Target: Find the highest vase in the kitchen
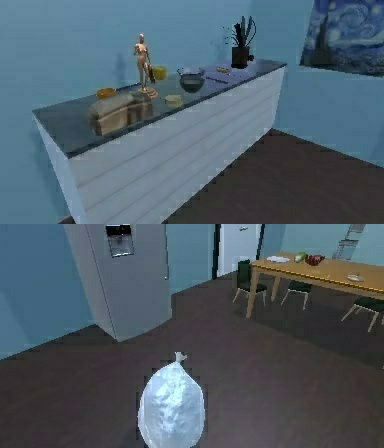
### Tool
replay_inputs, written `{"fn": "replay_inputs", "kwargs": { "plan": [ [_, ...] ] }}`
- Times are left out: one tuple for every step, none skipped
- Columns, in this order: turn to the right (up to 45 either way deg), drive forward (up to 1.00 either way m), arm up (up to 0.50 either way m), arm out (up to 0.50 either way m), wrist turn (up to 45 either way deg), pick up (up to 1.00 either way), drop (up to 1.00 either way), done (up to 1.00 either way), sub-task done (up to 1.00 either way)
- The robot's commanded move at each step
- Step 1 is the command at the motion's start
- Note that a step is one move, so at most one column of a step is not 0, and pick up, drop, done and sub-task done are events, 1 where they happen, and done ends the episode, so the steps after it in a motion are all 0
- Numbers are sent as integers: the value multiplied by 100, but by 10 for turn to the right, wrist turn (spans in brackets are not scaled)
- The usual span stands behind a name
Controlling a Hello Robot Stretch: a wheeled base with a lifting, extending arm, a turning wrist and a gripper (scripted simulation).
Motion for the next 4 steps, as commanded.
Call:
{"fn": "replay_inputs", "kwargs": {
  "plan": [
    [0,25,0,0,0,0,0,0,0],
    [360,0,0,0,0,0,0,0,0],
    [0,100,0,0,0,0,0,0,0],
    [0,65,0,0,0,0,0,0,0]
  ]
}}
